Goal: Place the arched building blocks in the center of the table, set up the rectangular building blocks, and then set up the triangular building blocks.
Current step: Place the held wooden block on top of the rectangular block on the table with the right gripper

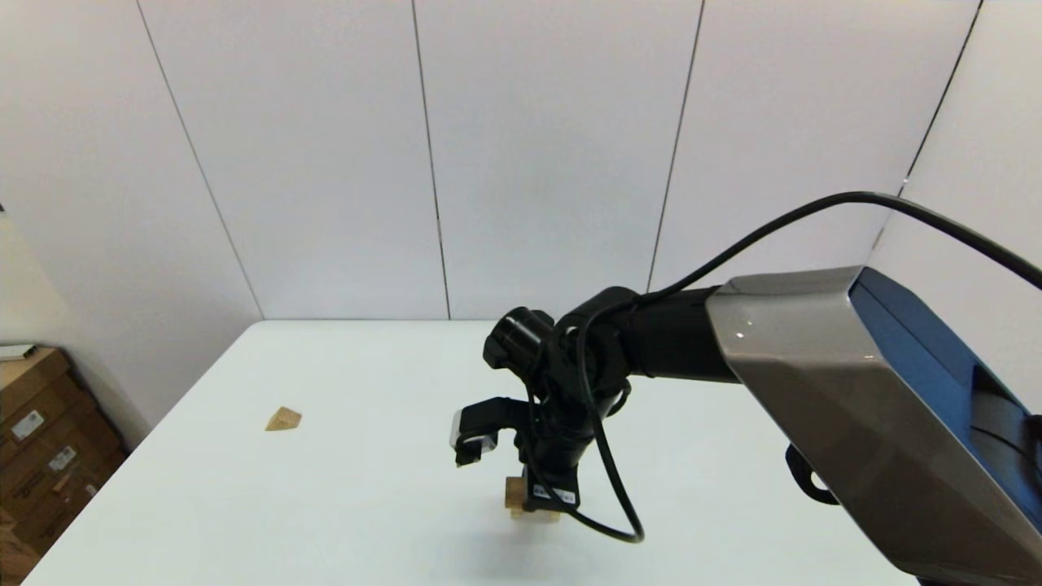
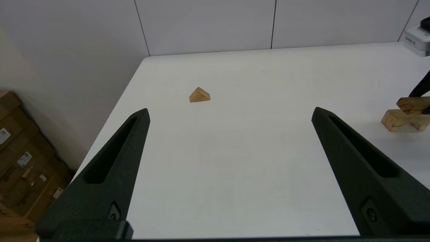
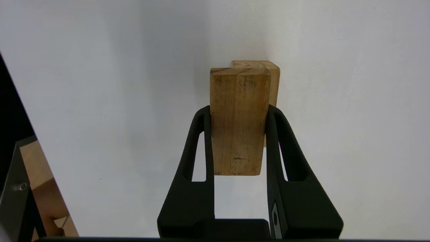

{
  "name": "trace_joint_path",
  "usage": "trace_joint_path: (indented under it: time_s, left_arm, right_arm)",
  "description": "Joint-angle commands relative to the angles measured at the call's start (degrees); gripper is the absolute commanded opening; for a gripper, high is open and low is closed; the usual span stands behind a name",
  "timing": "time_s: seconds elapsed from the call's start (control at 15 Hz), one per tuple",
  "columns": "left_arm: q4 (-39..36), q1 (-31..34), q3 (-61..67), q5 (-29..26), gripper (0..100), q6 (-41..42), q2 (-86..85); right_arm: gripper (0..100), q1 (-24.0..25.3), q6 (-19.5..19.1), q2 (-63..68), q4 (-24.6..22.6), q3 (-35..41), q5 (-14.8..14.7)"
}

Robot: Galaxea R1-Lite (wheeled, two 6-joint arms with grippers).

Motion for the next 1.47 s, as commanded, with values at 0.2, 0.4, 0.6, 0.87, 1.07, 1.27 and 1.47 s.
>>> trace_joint_path:
  time_s: [0.2, 0.4, 0.6, 0.87, 1.07, 1.27, 1.47]
  left_arm:
    - [0.06, 0.01, 0.00, 0.03, 100, 0.02, 0.07]
    - [-0.03, 0.01, 0.00, 0.03, 100, 0.02, 0.07]
    - [-0.03, 0.01, 0.00, 0.03, 100, 0.02, 0.07]
    - [-0.03, 0.01, 0.00, 0.03, 100, 0.02, 0.07]
    - [0.06, 0.01, 0.00, 0.03, 100, 0.02, 0.07]
    - [-0.03, 0.01, 0.00, 0.03, 100, 0.02, 0.07]
    - [-0.03, 0.01, 0.00, 0.03, 100, 0.02, 0.07]
  right_arm:
    - [0, -0.74, 0.12, 1.88, 0.26, -1.47, -0.03]
    - [0, -1.35, 0.47, 2.59, 0.26, -2.09, -0.03]
    - [0, -1.97, 0.47, 3.03, 0.26, -2.18, -0.12]
    - [0, -2.41, 0.29, 2.76, 0.96, -2.18, -0.12]
    - [0, -2.41, 0.29, 2.68, 1.05, -2.09, -0.03]
    - [0, -2.06, 0.21, 2.68, 0.96, -2.18, 0.23]
    - [0, -2.06, 0.21, 2.85, 0.96, -2.18, 0.41]
